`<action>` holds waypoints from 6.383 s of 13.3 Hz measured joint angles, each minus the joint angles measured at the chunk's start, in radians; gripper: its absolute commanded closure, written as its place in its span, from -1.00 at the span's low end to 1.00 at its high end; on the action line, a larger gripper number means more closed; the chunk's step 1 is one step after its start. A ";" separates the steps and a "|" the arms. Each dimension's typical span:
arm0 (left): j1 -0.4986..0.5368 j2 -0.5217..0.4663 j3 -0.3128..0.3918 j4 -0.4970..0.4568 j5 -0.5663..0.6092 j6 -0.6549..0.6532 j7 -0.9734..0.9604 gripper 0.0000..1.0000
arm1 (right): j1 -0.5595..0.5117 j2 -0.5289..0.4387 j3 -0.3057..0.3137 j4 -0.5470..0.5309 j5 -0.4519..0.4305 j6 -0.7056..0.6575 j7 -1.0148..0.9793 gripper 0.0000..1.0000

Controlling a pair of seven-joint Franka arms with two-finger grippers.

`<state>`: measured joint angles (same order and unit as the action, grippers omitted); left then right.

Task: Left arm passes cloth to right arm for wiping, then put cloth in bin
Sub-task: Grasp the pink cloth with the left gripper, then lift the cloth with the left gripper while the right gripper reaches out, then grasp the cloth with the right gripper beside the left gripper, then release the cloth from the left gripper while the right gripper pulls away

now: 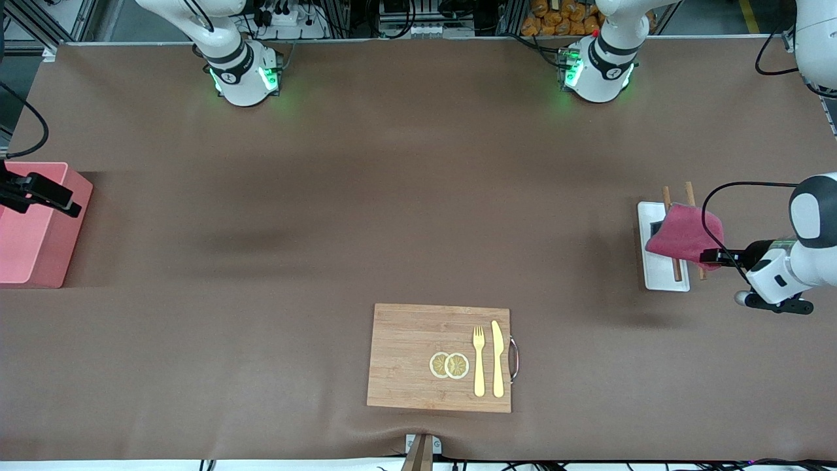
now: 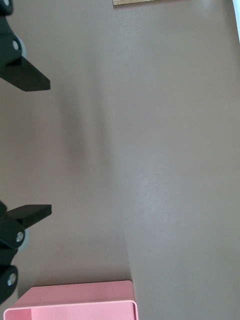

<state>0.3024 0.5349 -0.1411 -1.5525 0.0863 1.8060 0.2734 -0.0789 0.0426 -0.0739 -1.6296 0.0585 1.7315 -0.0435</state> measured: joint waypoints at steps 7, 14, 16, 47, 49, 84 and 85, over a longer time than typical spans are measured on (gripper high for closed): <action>0.000 -0.002 -0.008 0.002 0.000 -0.002 0.001 1.00 | -0.003 0.000 -0.002 0.005 0.000 0.005 0.000 -1.00; -0.017 -0.165 -0.161 0.046 -0.181 -0.112 -0.165 1.00 | -0.005 0.000 -0.003 0.016 -0.001 0.005 0.000 -1.00; -0.023 -0.176 -0.253 0.062 -0.272 -0.130 -0.383 1.00 | -0.012 0.004 -0.004 0.017 -0.007 0.018 0.000 -1.00; -0.561 -0.101 -0.425 0.113 -0.339 0.377 -1.688 1.00 | 0.465 0.309 0.023 0.031 0.811 -0.016 1.567 -1.00; -0.562 -0.100 -0.425 0.113 -0.339 0.377 -1.689 1.00 | 0.511 0.309 0.023 0.034 0.826 0.026 1.590 -1.00; -0.004 -0.182 -0.400 0.093 -0.073 -0.082 -0.985 -1.00 | 0.526 0.480 -0.011 -0.188 0.428 0.470 0.984 1.00; 0.009 -0.174 -0.400 0.084 -0.067 -0.082 -0.968 -1.00 | 0.493 0.470 -0.014 -0.187 0.427 0.441 0.932 1.00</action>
<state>0.3119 0.3608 -0.5410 -1.4689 0.0193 1.7242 -0.6945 0.4144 0.5127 -0.0876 -1.8169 0.4856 2.1722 0.8882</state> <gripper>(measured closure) 0.000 0.916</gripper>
